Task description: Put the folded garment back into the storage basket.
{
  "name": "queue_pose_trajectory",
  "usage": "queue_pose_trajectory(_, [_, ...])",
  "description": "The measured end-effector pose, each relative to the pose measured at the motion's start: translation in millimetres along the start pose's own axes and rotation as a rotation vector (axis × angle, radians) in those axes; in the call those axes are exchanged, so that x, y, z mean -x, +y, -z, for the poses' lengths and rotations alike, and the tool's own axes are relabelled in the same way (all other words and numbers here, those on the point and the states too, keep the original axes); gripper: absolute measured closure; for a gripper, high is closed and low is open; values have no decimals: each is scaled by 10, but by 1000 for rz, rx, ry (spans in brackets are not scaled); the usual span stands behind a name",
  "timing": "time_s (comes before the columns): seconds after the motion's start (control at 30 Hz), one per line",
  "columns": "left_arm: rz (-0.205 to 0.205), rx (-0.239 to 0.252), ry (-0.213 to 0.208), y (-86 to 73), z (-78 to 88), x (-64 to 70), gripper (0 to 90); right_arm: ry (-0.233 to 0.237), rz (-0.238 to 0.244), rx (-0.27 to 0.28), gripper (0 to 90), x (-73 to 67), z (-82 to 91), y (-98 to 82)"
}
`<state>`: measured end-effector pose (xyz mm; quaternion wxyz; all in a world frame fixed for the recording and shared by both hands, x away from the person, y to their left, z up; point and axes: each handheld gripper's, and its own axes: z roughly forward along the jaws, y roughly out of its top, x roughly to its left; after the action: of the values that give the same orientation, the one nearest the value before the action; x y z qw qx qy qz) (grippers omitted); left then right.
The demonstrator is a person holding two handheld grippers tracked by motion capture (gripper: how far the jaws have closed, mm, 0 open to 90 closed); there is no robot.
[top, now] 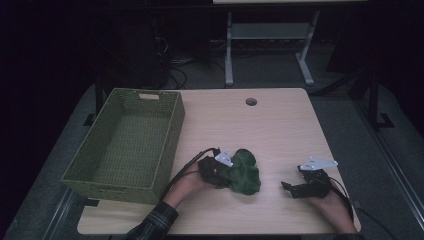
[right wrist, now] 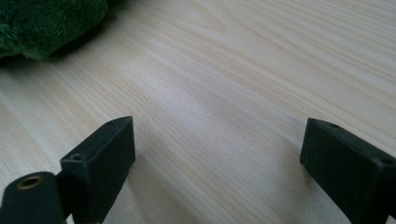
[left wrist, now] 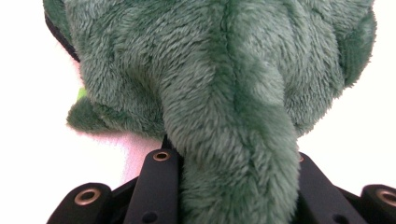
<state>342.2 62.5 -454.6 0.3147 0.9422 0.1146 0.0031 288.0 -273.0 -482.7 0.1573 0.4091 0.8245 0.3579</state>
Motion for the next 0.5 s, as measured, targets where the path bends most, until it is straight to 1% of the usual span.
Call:
queue_pose_trajectory(0.07, [16,5,-12,-2,9,-11,702,0,2,1,97,1,0,0])
queue_pose_trajectory(0.23, [42,3,-19,18,82,-7,713,0,0,1,97,0,-1,1])
queue_pose_trajectory(0.3, [48,-2,-16,41,134,8,716,0,-1,1,97,0,-1,1])
queue_pose_trajectory(0.33, [57,2,-17,53,159,17,716,0,-1,1,96,0,-1,1])
queue_pose_trajectory(0.4, [55,10,-16,81,219,31,716,0,-1,1,96,1,-1,1])
queue_pose_trajectory(0.43, [65,14,-21,95,248,42,716,0,-2,1,96,-1,-1,1])
queue_pose_trajectory(0.47, [64,17,-20,114,289,42,716,-1,-2,1,97,-1,-1,1])
queue_pose_trajectory(0.5, [71,19,-20,125,315,43,716,-1,-2,0,97,-1,0,1])
